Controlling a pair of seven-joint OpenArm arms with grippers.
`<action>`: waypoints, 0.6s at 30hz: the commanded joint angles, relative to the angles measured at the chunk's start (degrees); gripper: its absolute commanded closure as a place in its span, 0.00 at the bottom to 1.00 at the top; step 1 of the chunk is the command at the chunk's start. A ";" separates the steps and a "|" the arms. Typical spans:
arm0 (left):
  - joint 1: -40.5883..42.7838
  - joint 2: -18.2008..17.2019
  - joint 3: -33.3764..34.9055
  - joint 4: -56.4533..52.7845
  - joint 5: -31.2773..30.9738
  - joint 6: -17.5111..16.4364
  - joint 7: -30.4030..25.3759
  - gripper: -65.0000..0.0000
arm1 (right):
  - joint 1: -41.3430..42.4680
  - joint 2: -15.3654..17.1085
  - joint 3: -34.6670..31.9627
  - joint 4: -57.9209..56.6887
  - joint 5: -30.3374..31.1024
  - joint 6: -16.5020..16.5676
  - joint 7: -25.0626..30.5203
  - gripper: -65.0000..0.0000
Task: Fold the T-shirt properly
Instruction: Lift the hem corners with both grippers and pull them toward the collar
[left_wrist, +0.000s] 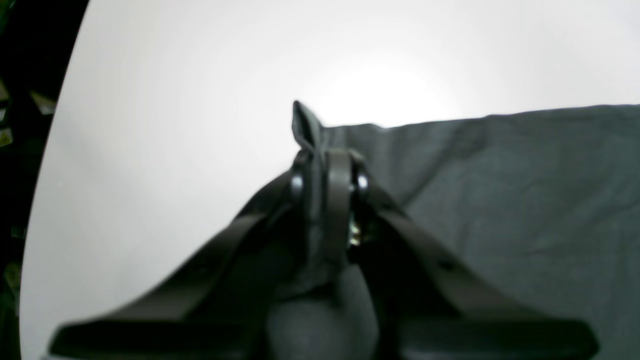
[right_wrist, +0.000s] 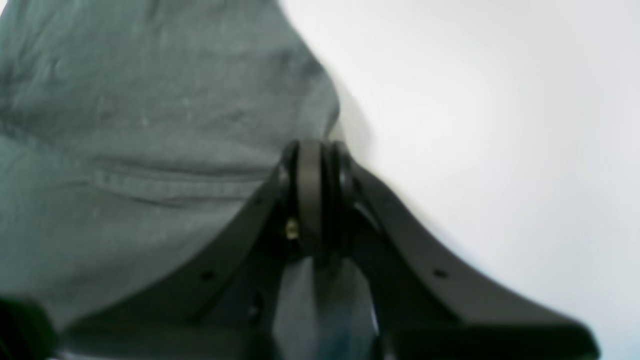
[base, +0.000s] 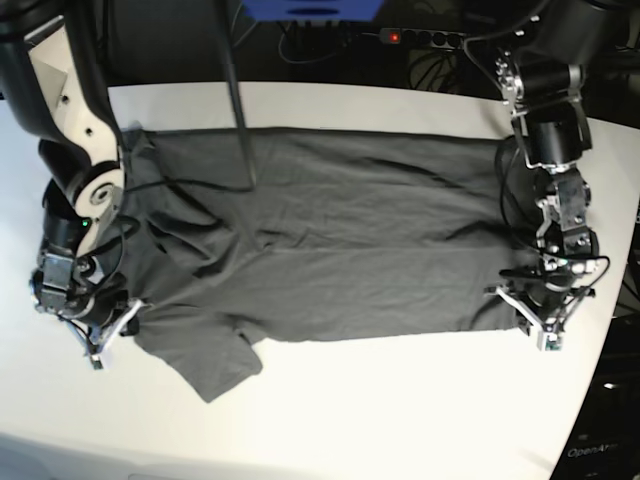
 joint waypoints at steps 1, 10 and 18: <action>-0.93 -0.88 0.04 1.49 -0.08 0.30 -1.34 0.92 | 0.26 0.04 -0.17 3.68 0.51 -0.27 1.26 1.00; -0.40 0.18 -0.22 1.66 -0.08 0.21 -1.51 0.92 | -11.17 -8.32 -0.43 30.06 0.33 -0.27 0.73 1.00; 3.73 1.32 -0.22 9.22 -0.08 0.21 -1.16 0.92 | -18.65 -10.78 -4.04 39.81 0.59 -0.27 1.26 1.00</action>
